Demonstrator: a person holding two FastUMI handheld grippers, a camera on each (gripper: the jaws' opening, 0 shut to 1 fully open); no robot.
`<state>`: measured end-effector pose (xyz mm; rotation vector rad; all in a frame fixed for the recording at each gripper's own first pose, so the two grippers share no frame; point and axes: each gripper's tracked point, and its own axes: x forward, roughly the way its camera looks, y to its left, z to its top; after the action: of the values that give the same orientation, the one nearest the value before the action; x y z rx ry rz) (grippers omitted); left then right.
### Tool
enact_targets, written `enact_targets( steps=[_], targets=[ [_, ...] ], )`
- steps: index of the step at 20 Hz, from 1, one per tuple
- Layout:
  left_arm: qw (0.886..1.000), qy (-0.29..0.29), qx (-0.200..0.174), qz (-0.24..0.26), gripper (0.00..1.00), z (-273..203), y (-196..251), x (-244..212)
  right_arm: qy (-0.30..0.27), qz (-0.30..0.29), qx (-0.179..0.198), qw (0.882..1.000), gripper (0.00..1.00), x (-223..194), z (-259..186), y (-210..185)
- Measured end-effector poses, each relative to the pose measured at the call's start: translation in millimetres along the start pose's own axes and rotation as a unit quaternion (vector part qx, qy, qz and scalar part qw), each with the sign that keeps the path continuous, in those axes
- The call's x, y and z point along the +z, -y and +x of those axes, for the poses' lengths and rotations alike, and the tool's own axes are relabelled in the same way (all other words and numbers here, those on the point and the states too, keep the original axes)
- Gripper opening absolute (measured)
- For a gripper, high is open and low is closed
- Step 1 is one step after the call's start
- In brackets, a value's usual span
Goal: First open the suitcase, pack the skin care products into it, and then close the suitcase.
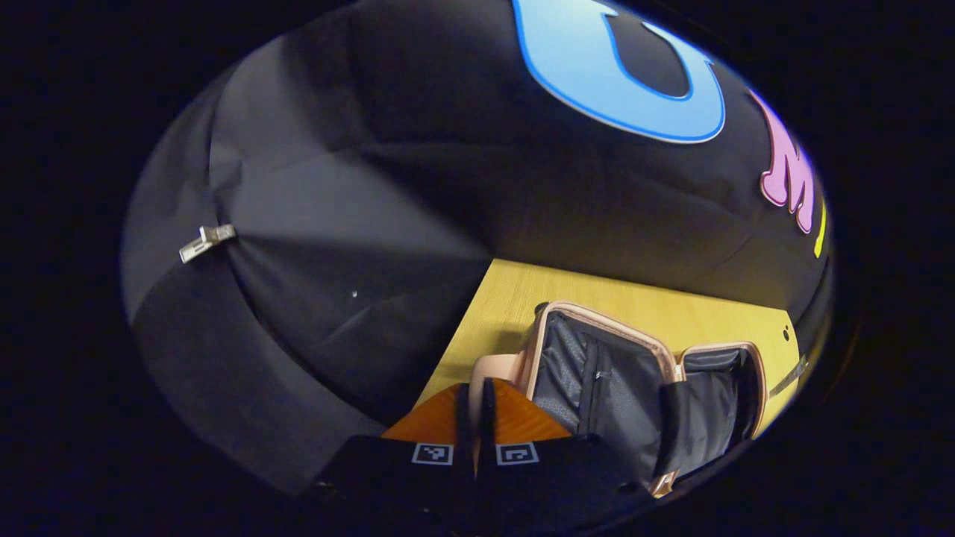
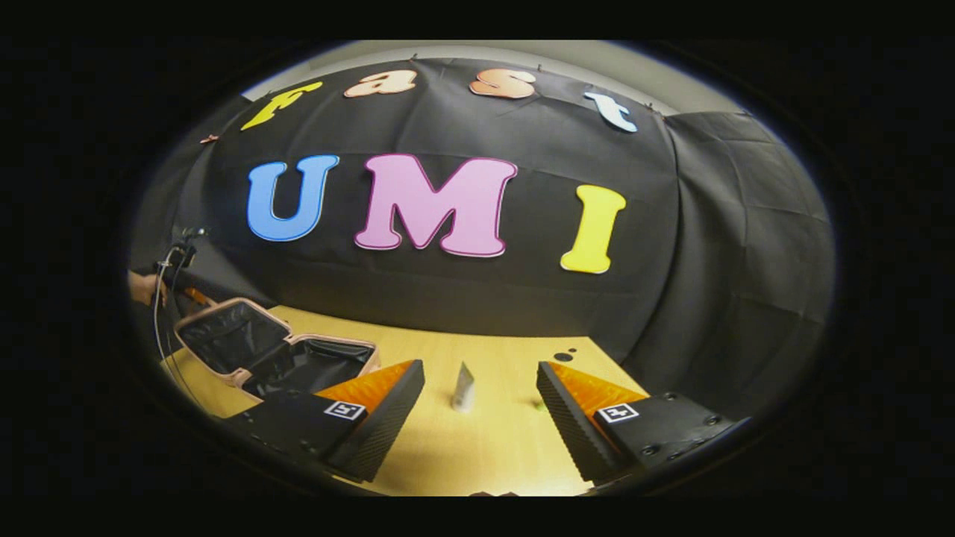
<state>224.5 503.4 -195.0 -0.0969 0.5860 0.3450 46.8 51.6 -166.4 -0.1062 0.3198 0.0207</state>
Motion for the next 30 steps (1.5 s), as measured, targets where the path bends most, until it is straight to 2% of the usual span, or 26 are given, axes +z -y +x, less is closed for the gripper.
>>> enact_targets(
  steps=[1,2,3,4,6,7,8,11,14,16,18,20,21,23,25,28,30],
  targets=[
    [1.000,-0.014,-0.004,-0.004,0.06,12.8,-3.9,-13.3,-0.010,0.005,0.001,1.000,0.99,-7.5,-0.1,-6.8],
    [1.000,-0.026,-0.005,-0.009,0.03,23.6,-7.8,-24.3,-0.018,0.011,0.002,1.000,0.96,-12.9,-1.2,-12.0],
    [0.999,-0.034,-0.006,-0.015,0.07,30.3,-7.4,-32.2,-0.019,0.013,-0.004,1.000,0.92,-16.4,-1.0,-11.9],
    [0.999,-0.041,0.005,-0.012,0.11,35.0,-15.1,-37.0,-0.019,0.016,-0.010,1.000,0.96,-17.6,-1.9,-10.0],
    [0.999,-0.035,0.037,0.014,0.15,31.0,-29.5,-35.5,-0.016,0.016,-0.020,1.000,0.96,-16.2,-1.9,-2.9],
    [0.998,-0.020,0.051,0.033,0.29,22.3,-36.2,-29.6,-0.010,0.012,-0.026,1.000,0.96,-13.4,-2.2,4.0],
    [0.997,-0.001,0.061,0.055,0.34,9.0,-38.0,-18.6,-0.001,0.007,-0.034,0.999,0.96,-9.6,-1.5,12.8],
    [0.991,0.065,0.071,0.094,0.96,-41.3,-13.4,17.4,0.008,0.008,-0.051,0.999,0.96,3.5,5.8,44.5],
    [0.984,0.142,0.041,0.102,0.95,-109.6,54.0,53.0,0.015,0.017,-0.062,0.998,0.96,16.0,15.3,81.5],
    [0.973,0.198,0.038,0.110,0.96,-151.0,100.6,65.8,0.011,0.020,-0.064,0.998,0.96,13.3,19.9,102.0],
    [0.966,0.233,0.023,0.107,0.97,-190.9,156.1,57.8,0.004,0.020,-0.053,0.998,0.96,5.3,23.6,111.9],
    [0.964,0.247,-0.016,0.091,0.98,-217.0,227.9,34.2,-0.003,0.015,-0.048,0.999,0.92,-6.8,28.5,123.4],
    [0.964,0.250,-0.038,0.086,0.97,-224.8,270.4,18.1,-0.007,0.021,-0.042,0.999,0.96,-13.6,31.6,126.5],
    [0.963,0.241,-0.087,0.088,0.98,-233.7,349.7,-26.6,-0.021,0.045,-0.014,0.999,0.96,-34.5,40.9,124.5],
    [0.960,0.215,-0.138,0.111,0.98,-230.1,427.8,-77.8,-0.045,0.054,0.004,0.998,0.96,-60.9,56.0,126.1],
    [0.951,0.161,-0.224,0.140,0.98,-216.2,525.6,-144.1,-0.061,0.054,-0.012,0.997,0.96,-89.3,82.8,151.0],
    [0.943,0.141,-0.259,0.156,0.99,-196.2,573.1,-162.9,-0.070,0.064,-0.021,0.995,0.96,-108.5,102.0,164.2]
  ],
)
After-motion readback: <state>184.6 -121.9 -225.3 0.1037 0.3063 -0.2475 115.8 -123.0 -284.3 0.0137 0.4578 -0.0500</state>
